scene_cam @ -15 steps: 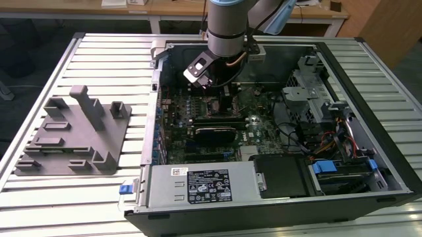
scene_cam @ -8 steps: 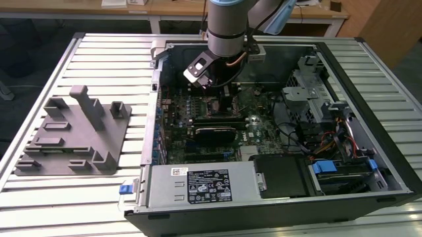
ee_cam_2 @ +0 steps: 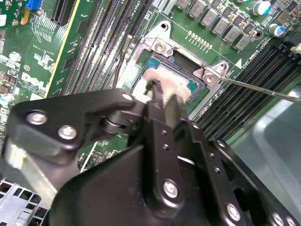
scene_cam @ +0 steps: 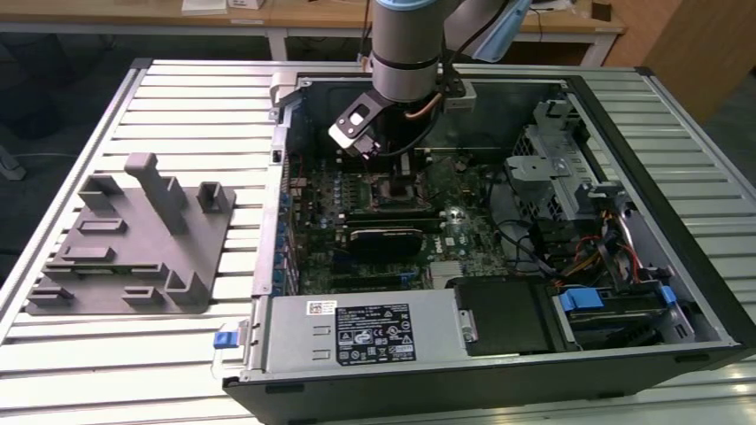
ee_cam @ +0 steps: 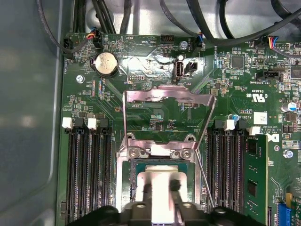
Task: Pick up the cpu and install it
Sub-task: 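Place the cpu into insertion slot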
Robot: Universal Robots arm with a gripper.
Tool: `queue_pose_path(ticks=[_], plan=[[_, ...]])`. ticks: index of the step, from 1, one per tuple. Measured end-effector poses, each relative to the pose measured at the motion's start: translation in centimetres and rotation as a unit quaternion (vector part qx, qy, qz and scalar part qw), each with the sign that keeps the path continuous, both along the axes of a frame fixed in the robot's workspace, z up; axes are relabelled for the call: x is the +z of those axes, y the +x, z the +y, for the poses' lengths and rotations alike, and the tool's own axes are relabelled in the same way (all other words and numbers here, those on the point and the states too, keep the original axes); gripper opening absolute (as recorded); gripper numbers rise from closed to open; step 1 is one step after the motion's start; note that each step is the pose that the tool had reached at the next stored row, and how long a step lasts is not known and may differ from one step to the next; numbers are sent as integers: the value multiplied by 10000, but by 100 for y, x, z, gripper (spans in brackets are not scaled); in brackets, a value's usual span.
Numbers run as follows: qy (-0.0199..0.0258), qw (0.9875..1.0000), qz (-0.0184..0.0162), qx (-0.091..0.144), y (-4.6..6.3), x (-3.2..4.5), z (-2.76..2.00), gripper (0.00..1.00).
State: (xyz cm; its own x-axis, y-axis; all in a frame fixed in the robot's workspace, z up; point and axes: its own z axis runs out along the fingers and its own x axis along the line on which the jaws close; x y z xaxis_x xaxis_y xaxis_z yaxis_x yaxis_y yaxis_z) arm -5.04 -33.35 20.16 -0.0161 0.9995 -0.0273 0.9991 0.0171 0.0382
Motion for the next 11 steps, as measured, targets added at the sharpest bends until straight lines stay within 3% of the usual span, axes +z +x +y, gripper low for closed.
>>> queue_pose_path(ticks=[4, 11], plan=[[0, 10000, 0, 0, 0, 0, 0, 13], [-1, 10000, 0, -1, 0, 1, 0, 11]])
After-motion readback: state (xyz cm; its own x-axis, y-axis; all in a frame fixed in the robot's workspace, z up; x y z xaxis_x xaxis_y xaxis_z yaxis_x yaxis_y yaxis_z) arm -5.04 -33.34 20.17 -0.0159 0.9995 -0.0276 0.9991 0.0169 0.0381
